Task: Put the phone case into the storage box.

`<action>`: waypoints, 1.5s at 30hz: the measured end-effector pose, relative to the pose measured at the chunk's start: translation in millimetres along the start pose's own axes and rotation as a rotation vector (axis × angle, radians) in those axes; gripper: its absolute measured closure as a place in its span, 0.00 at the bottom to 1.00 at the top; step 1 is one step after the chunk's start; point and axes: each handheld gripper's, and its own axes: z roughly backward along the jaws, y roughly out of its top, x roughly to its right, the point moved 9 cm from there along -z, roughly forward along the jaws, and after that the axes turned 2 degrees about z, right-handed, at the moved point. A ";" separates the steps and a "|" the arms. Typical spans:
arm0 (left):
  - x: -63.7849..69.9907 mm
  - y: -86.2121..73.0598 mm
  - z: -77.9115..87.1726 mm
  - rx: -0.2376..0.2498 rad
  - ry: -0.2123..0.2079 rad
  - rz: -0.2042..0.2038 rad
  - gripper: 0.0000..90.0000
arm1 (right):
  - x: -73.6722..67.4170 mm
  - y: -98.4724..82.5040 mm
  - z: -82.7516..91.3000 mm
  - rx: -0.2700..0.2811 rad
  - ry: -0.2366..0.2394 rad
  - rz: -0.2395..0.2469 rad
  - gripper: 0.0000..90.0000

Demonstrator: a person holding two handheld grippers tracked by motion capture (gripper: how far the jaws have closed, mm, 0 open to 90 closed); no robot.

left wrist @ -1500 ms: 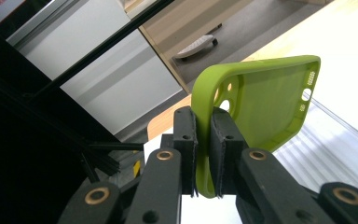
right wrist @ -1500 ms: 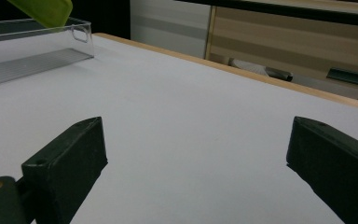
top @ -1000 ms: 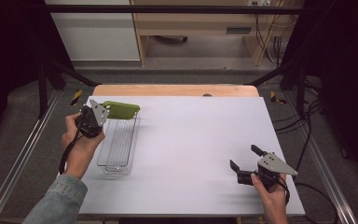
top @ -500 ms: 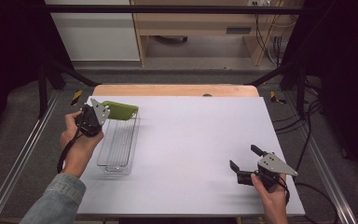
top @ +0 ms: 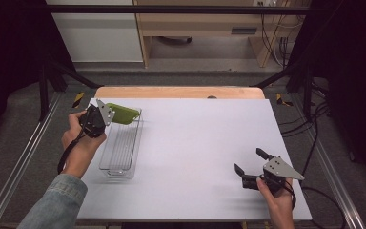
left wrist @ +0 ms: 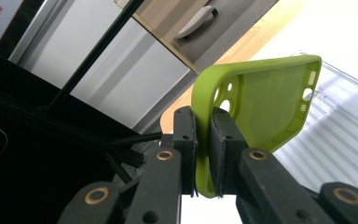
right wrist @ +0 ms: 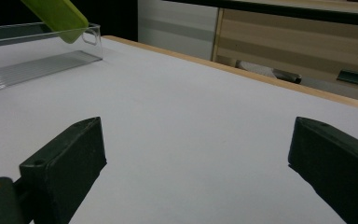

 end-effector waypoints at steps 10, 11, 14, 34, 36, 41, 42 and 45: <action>2.2 -1.0 -6.0 -0.020 0.009 -0.045 0.91 | 1.1 -0.1 0.3 0.001 -0.010 0.001 0.04; 2.0 -0.7 -6.3 -0.021 0.010 -0.047 0.91 | 1.1 -0.2 0.2 0.001 -0.010 0.001 0.04; 1.9 1.6 -6.9 -0.025 0.018 -0.074 0.91 | 2.6 -0.2 0.7 0.003 -0.023 -0.001 0.04; 3.1 19.3 -15.9 -0.072 0.016 -0.214 0.91 | 4.7 2.8 6.5 0.059 -0.071 0.024 0.05; 3.4 19.8 -17.1 -0.076 0.015 -0.227 0.91 | 6.0 3.2 7.3 0.067 -0.079 0.023 0.05; 3.3 21.9 -19.5 -0.091 0.005 -0.260 0.91 | 9.6 2.9 8.4 0.076 -0.095 0.011 0.04; 3.4 22.9 -19.8 -0.091 0.002 -0.265 0.91 | 9.8 2.9 8.5 0.076 -0.096 0.011 0.04; 4.2 24.9 -20.6 -0.101 -0.008 -0.281 0.91 | 9.9 2.8 8.3 0.080 -0.096 0.005 0.04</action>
